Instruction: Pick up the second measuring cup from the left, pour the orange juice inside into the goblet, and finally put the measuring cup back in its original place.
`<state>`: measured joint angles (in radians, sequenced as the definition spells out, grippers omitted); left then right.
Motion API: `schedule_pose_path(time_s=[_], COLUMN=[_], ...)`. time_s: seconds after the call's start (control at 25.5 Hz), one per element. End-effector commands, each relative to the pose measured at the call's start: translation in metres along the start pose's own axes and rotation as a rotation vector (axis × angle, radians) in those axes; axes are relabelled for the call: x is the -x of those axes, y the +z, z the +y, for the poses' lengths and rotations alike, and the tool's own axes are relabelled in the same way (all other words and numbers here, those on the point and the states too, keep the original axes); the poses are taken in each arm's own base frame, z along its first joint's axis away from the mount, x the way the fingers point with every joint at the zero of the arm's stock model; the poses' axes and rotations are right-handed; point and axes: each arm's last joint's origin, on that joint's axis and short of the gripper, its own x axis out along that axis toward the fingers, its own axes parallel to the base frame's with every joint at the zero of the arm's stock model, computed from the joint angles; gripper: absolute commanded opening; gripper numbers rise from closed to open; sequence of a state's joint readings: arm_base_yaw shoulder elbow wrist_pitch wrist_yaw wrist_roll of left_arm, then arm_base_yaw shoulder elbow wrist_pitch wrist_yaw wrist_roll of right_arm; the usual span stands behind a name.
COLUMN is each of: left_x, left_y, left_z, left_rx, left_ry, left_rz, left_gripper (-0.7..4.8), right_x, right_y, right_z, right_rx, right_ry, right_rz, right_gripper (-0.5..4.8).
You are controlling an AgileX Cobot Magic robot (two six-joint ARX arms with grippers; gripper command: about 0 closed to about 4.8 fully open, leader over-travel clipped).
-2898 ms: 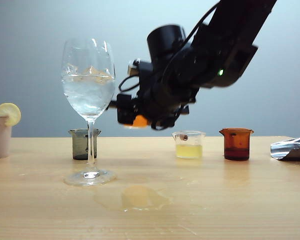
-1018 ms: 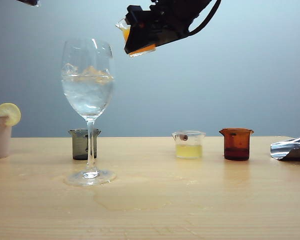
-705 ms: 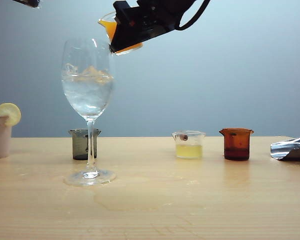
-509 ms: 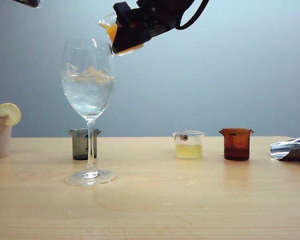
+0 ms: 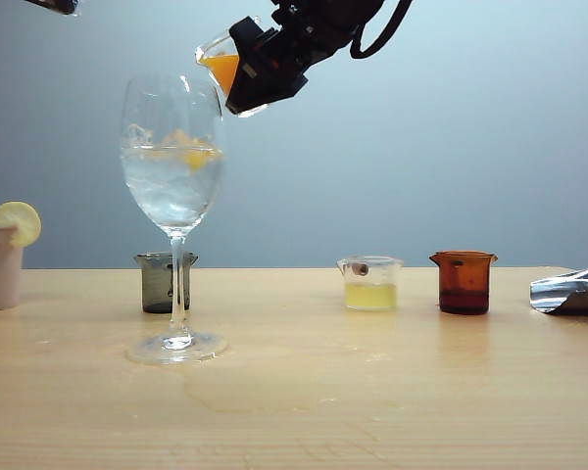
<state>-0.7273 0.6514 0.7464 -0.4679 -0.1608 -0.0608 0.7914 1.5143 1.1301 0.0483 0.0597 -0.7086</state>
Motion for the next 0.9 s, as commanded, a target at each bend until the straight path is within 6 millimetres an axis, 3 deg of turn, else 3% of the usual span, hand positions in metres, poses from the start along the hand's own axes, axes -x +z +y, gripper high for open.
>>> schedule_pose_path(time_s=[0.04, 0.12, 0.9], left_x=[0.0013, 0.0013, 0.0012], left_y=[0.0029, 0.0029, 0.0027], left_z=[0.0000, 0.0000, 0.0000], left_rx=[0.003, 0.003, 0.002], left_ry=[-0.001, -0.001, -0.001], left_rz=[-0.019, -0.019, -0.018], left_gripper=[-0.05, -0.05, -0.05], right_x=[0.0040, 0.0041, 0.0053], right_y=[0.0058, 0.0062, 0.0123], right_z=[-0.0040, -0.0016, 0.0022], right_rx=[0.043, 0.093, 0.229], right_ry=[-0.023, -0.023, -0.092], right_rz=[-0.026, -0.007, 0.040], right_gripper=[1.33, 1.11, 1.12])
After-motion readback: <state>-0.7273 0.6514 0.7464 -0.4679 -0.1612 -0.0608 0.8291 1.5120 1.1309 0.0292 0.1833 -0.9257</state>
